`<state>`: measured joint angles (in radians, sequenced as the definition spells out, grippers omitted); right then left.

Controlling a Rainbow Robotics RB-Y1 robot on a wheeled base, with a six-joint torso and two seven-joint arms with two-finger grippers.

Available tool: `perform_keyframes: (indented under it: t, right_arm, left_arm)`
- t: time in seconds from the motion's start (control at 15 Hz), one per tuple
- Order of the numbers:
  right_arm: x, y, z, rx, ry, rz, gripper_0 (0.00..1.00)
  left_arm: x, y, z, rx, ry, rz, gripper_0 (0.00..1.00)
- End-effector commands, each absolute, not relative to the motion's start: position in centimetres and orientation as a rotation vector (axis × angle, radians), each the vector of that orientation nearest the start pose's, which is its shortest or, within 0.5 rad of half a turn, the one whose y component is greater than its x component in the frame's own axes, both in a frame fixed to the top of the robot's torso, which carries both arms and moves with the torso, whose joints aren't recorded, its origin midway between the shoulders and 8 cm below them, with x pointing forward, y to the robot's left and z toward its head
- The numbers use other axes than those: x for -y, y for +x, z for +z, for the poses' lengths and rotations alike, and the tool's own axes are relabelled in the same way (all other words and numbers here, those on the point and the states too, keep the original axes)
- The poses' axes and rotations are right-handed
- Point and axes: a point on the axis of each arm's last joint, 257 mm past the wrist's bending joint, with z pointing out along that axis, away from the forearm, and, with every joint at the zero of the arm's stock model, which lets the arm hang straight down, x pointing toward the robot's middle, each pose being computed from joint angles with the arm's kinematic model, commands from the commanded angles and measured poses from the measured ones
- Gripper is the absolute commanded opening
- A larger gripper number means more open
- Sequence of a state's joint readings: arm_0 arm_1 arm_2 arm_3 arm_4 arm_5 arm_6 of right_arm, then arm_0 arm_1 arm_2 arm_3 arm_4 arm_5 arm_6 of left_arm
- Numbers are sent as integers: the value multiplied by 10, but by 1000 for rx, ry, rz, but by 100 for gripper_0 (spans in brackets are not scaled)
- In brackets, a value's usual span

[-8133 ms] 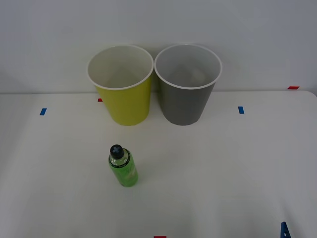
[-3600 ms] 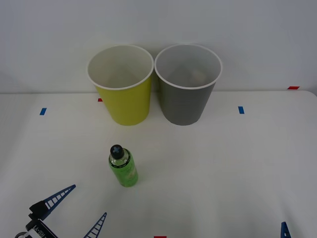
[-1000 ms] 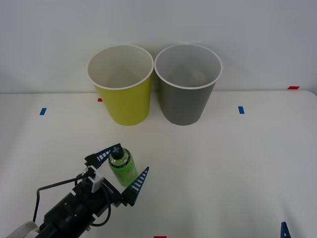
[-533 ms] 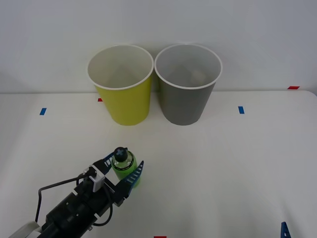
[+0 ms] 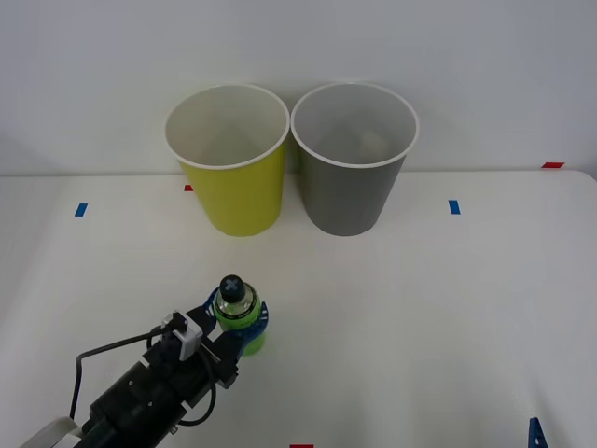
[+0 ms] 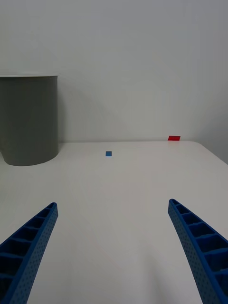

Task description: Put cans in the gray bin and PET bottles in the light green bin.

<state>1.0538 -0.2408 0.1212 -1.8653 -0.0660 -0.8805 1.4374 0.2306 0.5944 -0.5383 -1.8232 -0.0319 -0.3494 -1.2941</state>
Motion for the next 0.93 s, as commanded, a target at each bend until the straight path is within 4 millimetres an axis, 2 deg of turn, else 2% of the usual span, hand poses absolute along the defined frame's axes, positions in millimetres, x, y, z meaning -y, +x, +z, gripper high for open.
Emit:
perform_keyframes:
  t: [0.07, 0.6, 0.93]
  right_arm:
    - [302, 197, -240, -1428, 35, -56, 79]
    - [302, 197, -240, -1428, 35, -56, 79]
    - [302, 197, -240, -1428, 35, -56, 78]
  left_arm:
    - [-95, 385, -213, -1428, 587, -381, 0]
    - [-143, 398, -146, -1522, 512, -176, 0]
    - [-182, 408, -95, -1532, 440, -46, 0]
